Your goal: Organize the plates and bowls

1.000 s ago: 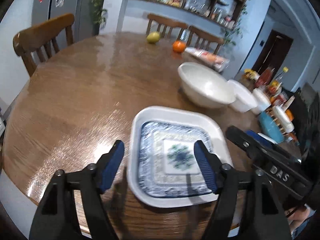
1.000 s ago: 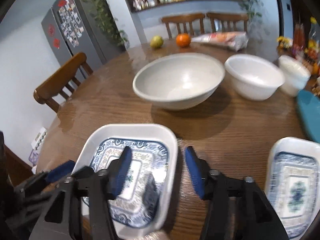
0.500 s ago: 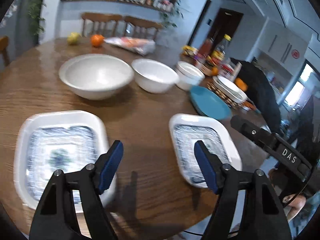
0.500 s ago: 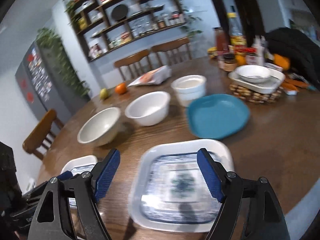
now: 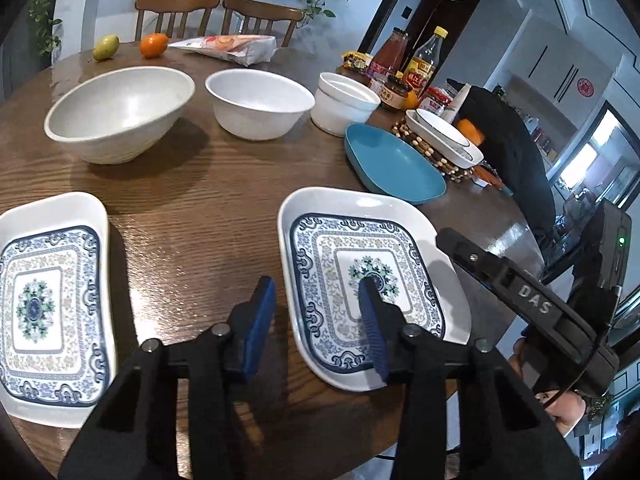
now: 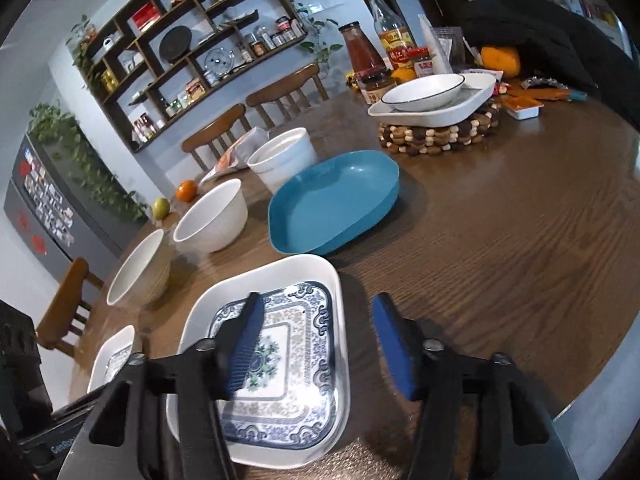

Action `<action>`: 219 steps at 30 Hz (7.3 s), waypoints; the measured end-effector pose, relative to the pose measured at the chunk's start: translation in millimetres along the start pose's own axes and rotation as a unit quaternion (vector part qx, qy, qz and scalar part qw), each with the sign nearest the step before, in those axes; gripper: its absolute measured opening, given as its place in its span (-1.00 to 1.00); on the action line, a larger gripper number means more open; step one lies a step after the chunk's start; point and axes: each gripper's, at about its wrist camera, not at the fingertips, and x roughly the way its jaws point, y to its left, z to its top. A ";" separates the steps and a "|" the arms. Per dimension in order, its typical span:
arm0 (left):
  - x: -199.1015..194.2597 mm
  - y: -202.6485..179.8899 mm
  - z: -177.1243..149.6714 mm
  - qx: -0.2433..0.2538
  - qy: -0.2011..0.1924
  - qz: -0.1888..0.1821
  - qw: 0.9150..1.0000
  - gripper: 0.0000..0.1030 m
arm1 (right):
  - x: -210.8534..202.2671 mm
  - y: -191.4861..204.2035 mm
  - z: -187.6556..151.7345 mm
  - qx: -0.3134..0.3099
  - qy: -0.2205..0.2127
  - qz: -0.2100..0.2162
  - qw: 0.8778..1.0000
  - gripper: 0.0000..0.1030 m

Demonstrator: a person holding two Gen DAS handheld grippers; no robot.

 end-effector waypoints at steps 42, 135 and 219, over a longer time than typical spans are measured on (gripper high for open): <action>-31.1 24.9 -29.1 -0.017 0.008 0.048 0.999 -0.24 | 30.4 64.5 -23.0 -0.085 0.049 0.012 0.995 -0.17; -115.7 45.3 -73.8 -0.036 -0.107 0.080 0.990 0.60 | -53.5 113.1 -65.3 -0.134 -0.027 -0.001 0.991 0.79; -123.4 184.0 -51.8 -0.163 -0.093 0.086 0.979 0.03 | 71.6 240.3 -77.5 -0.226 0.092 0.088 0.966 -0.10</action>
